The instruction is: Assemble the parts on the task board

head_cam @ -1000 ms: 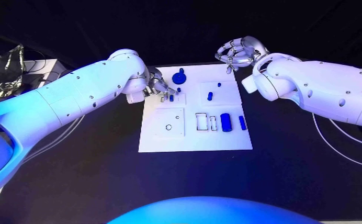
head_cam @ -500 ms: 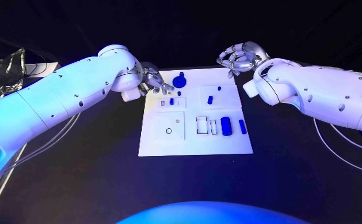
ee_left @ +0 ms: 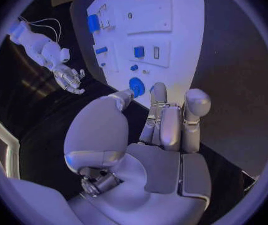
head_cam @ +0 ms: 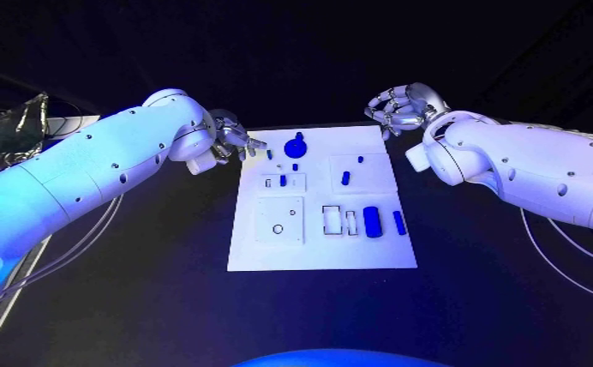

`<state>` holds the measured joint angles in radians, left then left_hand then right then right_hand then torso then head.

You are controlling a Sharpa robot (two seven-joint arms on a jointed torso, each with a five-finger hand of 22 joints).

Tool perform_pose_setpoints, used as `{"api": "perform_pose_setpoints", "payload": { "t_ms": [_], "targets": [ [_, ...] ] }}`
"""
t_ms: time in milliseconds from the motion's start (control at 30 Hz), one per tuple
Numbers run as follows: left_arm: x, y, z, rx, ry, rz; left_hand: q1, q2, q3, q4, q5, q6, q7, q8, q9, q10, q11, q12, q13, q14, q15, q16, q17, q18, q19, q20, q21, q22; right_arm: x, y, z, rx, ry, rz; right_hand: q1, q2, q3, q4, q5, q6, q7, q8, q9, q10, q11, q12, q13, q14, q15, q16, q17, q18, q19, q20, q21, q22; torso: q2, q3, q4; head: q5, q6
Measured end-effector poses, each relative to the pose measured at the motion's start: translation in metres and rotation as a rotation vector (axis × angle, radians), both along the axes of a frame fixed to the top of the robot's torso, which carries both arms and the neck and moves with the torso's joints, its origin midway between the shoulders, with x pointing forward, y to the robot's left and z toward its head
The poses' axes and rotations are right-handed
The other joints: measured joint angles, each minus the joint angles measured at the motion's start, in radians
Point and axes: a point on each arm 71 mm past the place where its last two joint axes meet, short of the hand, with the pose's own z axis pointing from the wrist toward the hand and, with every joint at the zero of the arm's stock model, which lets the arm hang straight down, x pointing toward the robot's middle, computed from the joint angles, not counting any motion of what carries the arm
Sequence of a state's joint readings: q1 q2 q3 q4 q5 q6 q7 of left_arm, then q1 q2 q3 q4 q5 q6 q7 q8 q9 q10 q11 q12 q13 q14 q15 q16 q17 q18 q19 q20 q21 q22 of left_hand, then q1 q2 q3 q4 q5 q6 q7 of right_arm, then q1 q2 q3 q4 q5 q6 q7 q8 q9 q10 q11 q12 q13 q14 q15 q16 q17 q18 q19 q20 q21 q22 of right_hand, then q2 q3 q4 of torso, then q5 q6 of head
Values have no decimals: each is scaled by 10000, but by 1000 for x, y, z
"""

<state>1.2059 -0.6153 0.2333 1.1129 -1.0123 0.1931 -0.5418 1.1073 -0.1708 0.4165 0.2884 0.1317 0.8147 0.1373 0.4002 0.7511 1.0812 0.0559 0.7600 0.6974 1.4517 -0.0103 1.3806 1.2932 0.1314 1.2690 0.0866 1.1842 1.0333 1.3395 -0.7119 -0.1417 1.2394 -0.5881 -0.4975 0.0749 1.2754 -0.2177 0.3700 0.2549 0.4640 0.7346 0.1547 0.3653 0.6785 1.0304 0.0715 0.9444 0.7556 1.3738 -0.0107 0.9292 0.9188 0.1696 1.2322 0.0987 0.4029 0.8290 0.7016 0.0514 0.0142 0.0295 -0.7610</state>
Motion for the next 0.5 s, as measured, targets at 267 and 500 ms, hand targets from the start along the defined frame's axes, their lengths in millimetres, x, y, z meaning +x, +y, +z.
{"api": "perform_pose_setpoints", "payload": {
  "t_ms": [267,500],
  "targets": [
    [11,3,0,223,-303,432,-159,46,-387,27,0,-367,45,234,-65,40,39,817,180,101,31,864,150,-239,729,45,1101,1364,3,-3,0,11,-68,-85,0,0,28,27,67,0,0,0,0,1,0,0,-15,0,0,0,20,0,38,-38,-1,0,60,-10,-44,101,161],
    [20,-2,-7,364,-307,630,-70,131,-311,37,78,-642,7,1118,235,47,33,1903,771,100,31,1125,150,-400,853,66,1486,1885,3,0,0,31,-97,-28,0,0,28,28,122,0,0,0,0,1,1,1,-15,0,0,0,19,0,38,-37,-1,-12,128,-15,-79,166,249]
  ]
}}
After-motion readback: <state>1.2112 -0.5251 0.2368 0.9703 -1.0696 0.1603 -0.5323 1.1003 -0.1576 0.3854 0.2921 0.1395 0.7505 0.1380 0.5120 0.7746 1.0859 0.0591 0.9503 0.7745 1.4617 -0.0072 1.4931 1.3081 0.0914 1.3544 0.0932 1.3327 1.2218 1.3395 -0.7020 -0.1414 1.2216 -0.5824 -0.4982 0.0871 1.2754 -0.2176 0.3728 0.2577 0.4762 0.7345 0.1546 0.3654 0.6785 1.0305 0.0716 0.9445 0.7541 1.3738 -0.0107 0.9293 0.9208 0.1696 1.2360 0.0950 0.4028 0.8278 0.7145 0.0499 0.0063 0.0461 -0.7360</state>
